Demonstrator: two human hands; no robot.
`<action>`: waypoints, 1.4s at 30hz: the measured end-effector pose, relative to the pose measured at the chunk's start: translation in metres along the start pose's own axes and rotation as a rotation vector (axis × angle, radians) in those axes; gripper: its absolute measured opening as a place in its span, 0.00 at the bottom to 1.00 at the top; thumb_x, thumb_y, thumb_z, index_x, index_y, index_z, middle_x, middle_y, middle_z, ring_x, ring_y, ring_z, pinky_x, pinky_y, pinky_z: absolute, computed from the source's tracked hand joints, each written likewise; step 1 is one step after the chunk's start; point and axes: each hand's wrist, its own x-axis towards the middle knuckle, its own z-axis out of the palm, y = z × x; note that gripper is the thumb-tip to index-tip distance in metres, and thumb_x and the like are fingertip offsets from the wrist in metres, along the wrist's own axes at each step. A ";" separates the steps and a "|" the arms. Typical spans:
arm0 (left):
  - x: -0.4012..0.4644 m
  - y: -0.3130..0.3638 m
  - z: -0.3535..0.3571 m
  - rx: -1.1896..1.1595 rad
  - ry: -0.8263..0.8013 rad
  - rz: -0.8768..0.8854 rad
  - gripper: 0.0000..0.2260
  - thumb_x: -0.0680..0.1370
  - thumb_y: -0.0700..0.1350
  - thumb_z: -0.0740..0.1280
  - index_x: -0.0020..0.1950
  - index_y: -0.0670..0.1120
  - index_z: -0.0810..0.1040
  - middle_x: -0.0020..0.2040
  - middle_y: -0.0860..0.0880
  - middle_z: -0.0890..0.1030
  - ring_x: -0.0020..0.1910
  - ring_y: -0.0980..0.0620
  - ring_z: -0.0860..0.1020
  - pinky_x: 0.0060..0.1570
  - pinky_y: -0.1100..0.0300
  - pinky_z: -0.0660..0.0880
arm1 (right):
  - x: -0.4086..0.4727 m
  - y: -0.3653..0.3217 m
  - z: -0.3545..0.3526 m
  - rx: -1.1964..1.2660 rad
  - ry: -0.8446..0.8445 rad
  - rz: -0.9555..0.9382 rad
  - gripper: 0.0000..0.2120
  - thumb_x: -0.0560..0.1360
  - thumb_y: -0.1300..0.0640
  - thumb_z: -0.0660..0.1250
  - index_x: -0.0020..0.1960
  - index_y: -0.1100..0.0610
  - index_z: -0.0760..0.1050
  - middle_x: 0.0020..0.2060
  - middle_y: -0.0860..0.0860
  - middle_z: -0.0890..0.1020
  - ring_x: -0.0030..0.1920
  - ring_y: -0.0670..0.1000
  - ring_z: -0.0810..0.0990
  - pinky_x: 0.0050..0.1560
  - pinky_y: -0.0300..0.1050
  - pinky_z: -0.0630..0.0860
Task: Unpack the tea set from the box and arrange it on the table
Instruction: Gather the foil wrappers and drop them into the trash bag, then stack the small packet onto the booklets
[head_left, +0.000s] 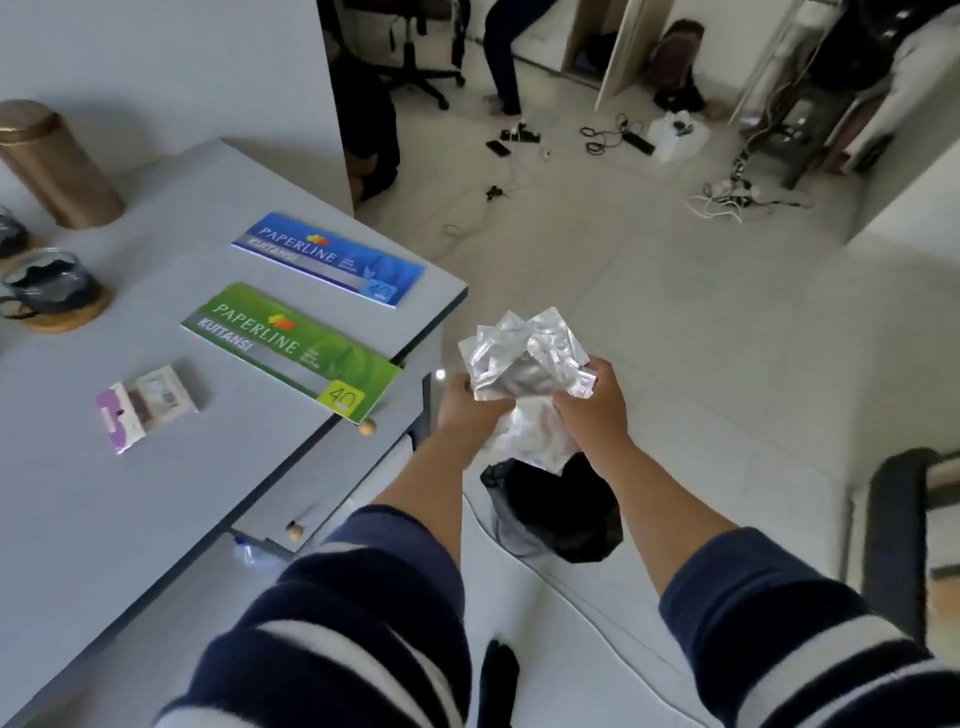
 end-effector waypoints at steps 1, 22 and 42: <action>0.009 -0.003 0.016 -0.016 -0.025 -0.014 0.27 0.71 0.41 0.74 0.66 0.41 0.68 0.56 0.42 0.78 0.47 0.45 0.79 0.46 0.49 0.79 | 0.011 0.011 -0.010 0.001 0.007 0.029 0.27 0.71 0.59 0.68 0.68 0.50 0.66 0.59 0.53 0.78 0.53 0.53 0.79 0.45 0.41 0.73; 0.085 0.005 0.061 0.758 0.008 -0.010 0.41 0.75 0.46 0.69 0.79 0.49 0.47 0.78 0.48 0.55 0.76 0.44 0.58 0.67 0.43 0.70 | 0.123 0.029 -0.029 -0.655 -0.284 0.116 0.32 0.74 0.51 0.63 0.75 0.47 0.57 0.69 0.52 0.70 0.73 0.58 0.61 0.73 0.56 0.56; -0.004 0.016 -0.210 0.630 0.739 -0.089 0.23 0.80 0.42 0.62 0.75 0.46 0.64 0.74 0.43 0.65 0.73 0.43 0.63 0.72 0.51 0.60 | 0.012 -0.130 0.192 -0.831 -0.716 -0.577 0.28 0.75 0.48 0.65 0.72 0.50 0.61 0.67 0.56 0.67 0.67 0.59 0.65 0.64 0.55 0.69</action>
